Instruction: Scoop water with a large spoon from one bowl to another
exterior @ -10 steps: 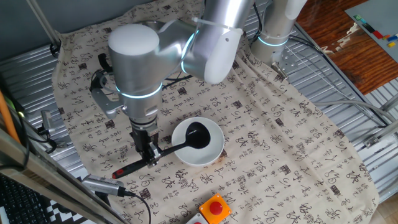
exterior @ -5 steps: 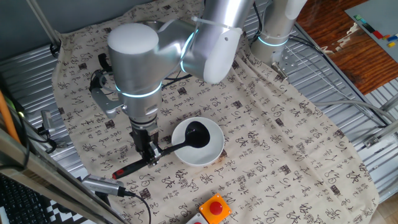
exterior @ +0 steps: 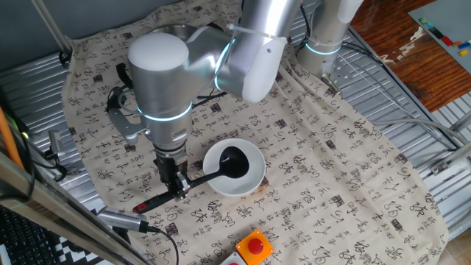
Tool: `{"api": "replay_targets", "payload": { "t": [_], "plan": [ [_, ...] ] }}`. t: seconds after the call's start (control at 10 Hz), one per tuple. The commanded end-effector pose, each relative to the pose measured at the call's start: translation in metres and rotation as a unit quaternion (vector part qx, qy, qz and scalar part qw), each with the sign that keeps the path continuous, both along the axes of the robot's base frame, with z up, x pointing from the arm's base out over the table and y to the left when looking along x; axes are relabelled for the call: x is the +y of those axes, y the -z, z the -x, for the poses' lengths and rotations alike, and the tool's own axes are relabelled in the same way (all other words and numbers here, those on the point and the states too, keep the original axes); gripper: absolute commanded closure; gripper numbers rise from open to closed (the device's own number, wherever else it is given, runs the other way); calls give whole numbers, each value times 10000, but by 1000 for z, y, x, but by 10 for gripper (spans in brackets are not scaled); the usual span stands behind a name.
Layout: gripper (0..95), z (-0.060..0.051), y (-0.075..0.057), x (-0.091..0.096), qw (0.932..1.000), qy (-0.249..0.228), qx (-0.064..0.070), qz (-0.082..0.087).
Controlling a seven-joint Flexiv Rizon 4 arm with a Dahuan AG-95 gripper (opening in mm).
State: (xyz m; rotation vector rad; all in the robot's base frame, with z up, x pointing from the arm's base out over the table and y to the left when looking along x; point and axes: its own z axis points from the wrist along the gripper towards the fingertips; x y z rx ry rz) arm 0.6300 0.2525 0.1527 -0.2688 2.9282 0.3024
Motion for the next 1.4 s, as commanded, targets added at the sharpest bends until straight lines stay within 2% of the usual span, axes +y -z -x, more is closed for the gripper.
{"api": "replay_targets", "payload": {
  "t": [0.1,1.1,1.4],
  "plan": [
    [950,1,-1,-1,10000,-23,-9,-13],
    [950,2,-2,-1,10000,-39,-4,-7],
    [950,1,0,-9,9999,-121,-8,23]
  ]
}}
